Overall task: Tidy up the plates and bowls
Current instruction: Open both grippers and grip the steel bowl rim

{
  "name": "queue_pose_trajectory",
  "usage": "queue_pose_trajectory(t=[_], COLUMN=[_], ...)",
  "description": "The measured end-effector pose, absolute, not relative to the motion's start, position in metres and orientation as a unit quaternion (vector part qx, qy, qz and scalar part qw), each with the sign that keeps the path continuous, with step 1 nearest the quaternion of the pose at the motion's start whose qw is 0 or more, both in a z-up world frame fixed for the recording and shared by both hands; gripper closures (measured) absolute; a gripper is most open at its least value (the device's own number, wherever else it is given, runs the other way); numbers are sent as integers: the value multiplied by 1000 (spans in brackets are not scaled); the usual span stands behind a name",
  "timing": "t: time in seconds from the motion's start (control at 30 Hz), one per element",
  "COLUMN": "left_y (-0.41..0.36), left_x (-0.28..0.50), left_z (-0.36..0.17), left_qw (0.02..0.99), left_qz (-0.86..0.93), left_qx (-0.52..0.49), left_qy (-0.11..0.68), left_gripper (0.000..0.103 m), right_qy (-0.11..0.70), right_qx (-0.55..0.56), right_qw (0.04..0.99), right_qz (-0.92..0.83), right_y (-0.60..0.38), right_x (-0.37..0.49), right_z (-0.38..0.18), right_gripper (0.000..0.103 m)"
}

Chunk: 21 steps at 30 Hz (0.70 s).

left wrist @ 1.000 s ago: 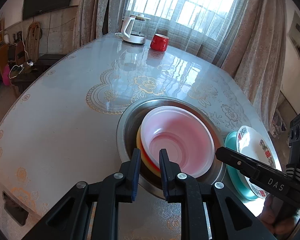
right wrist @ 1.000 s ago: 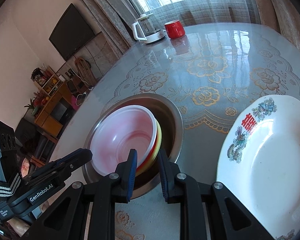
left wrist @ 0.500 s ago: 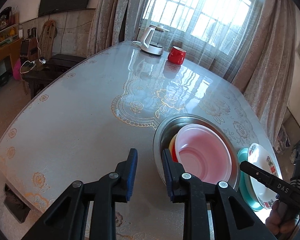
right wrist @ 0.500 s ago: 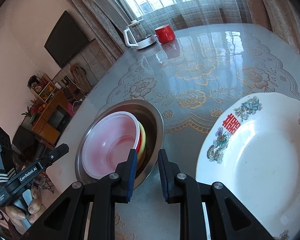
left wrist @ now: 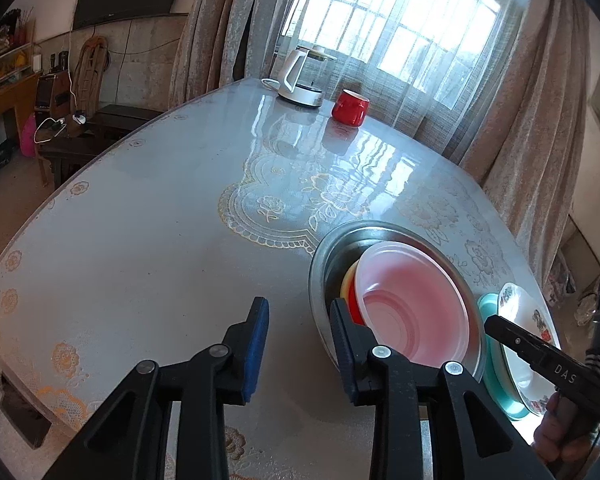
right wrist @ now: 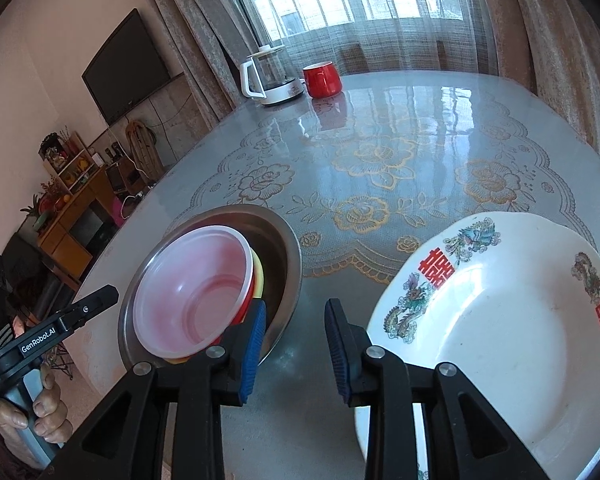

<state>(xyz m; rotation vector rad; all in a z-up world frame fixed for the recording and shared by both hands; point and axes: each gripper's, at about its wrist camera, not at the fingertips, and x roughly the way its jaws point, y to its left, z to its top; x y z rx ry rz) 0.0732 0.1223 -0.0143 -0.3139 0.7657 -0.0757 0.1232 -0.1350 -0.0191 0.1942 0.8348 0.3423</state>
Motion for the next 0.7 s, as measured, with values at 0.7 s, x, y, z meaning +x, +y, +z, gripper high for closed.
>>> queue_pose_trajectory(t=[0.7], left_y=[114], left_x=[82], left_z=[-26], left_qw=[912], left_qz=[-59], left_qx=[-132], left_qy=[383], left_gripper=[71], right_qy=[417], right_qx=[96], right_qw=[888], right_qz=[169], right_y=[-128], right_x=[133], right_z=[-26], right_gripper=[78])
